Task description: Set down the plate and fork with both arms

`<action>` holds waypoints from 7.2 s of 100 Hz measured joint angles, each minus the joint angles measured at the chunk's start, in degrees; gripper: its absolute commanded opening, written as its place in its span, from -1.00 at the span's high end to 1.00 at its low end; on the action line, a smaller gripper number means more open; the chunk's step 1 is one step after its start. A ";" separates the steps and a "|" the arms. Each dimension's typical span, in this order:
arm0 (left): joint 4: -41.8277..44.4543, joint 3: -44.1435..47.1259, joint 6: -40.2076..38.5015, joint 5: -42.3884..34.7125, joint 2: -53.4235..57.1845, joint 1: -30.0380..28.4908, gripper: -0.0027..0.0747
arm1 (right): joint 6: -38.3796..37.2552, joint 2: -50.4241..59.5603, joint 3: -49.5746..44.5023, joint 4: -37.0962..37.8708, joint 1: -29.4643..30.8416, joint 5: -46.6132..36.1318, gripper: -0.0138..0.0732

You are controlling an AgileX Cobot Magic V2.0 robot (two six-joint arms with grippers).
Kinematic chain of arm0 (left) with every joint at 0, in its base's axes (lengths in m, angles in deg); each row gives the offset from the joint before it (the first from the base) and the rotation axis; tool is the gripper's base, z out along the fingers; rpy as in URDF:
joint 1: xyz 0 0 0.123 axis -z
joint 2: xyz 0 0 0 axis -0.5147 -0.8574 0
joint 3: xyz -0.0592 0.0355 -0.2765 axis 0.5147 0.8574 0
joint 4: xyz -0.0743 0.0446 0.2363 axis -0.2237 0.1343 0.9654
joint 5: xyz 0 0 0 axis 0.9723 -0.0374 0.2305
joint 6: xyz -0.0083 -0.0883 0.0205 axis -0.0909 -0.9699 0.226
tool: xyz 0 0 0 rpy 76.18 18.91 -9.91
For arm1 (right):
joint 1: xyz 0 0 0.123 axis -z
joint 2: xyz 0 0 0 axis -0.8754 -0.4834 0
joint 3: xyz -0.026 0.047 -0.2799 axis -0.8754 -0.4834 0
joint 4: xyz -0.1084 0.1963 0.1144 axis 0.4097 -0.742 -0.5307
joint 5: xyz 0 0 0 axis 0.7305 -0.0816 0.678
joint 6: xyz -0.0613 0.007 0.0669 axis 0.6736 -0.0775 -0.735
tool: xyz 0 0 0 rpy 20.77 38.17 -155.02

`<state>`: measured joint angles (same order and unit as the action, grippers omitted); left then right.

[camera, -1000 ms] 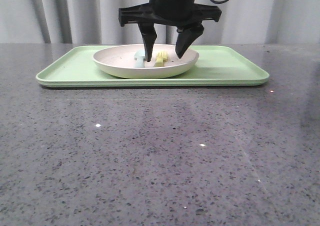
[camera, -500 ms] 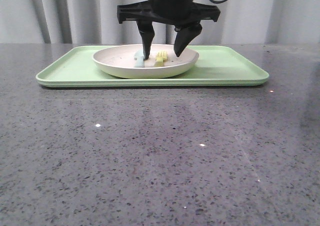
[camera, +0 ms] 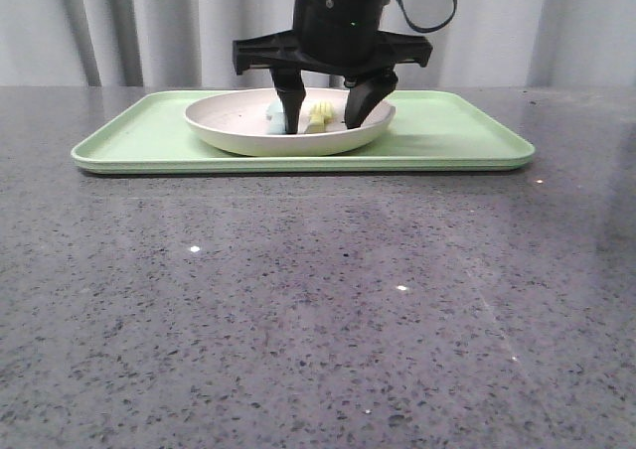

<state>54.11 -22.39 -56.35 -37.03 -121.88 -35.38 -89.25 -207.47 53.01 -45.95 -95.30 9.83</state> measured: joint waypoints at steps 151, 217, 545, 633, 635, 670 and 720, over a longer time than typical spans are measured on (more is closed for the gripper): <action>0.00 0.00 0.00 0.00 0.00 0.19 0.04 | -0.12 0.26 9.90 2.63 0.00 10.01 0.84; 0.04 0.00 0.00 0.00 0.00 0.19 0.04 | 2.21 4.57 10.82 3.31 10.21 15.10 0.84; 0.25 0.04 -0.19 0.02 0.00 0.05 0.04 | 0.83 77.66 -62.41 14.30 12.62 -0.03 0.01; 0.25 0.04 -0.19 0.02 0.00 0.05 0.72 | -0.29 91.21 -71.96 14.30 12.62 -0.03 0.79; 0.25 0.04 -0.19 0.02 0.00 0.05 0.80 | -0.29 91.21 -71.96 14.30 12.62 -0.03 0.83; 0.25 0.04 -0.19 0.02 0.00 0.05 0.98 | -0.36 91.21 -71.96 14.30 12.62 -0.03 0.84; 0.25 0.04 -0.19 0.02 0.00 0.05 0.98 | -0.36 91.21 -71.96 14.30 12.62 -0.03 0.84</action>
<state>54.36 -22.35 -56.54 -37.00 -121.88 -35.33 -89.61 -116.26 -18.95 -31.65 -82.68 9.80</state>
